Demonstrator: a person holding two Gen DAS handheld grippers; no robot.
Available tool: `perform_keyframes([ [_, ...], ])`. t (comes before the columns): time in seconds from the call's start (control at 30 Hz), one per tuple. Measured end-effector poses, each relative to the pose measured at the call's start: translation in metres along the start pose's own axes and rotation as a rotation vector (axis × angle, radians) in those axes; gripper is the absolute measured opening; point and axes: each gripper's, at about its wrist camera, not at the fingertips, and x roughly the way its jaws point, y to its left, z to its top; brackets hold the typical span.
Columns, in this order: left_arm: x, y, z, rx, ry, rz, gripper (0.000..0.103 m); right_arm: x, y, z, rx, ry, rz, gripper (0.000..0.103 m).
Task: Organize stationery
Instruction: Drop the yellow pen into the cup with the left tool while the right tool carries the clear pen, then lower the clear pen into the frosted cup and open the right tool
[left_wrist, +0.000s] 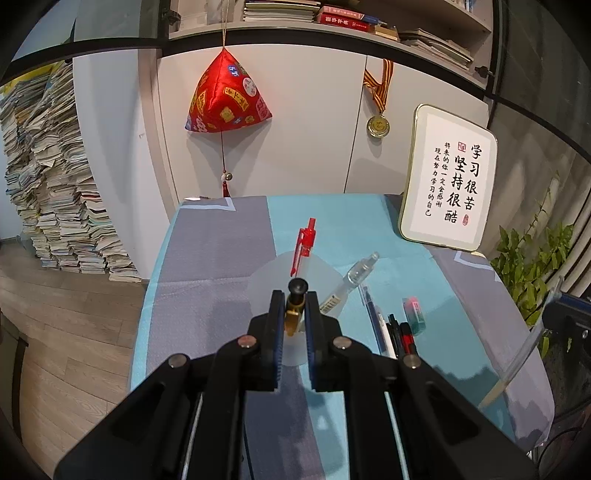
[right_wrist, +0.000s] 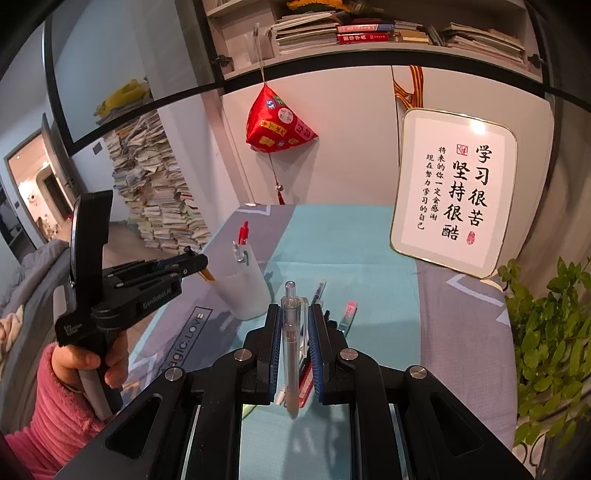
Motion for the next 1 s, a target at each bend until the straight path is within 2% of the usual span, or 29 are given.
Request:
perform_keyframes([
  [0.3,-0.024,0.006,-0.016,0.011,-0.047,0.017,0.013,0.003,0.009,0.010,-0.018,-0.010,0.011,0.015],
  [0.47,-0.035,0.014,-0.032,-0.006,-0.051,0.019,0.022,0.008,0.017,0.017,-0.025,-0.014,0.026,0.015],
  [0.73,-0.035,0.029,-0.050,-0.074,-0.014,0.016,0.022,0.014,0.045,0.043,-0.065,-0.048,0.060,0.015],
  [1.0,-0.040,0.030,-0.065,-0.064,0.002,0.008,0.023,0.029,0.080,0.064,-0.136,-0.075,0.075,0.015],
])
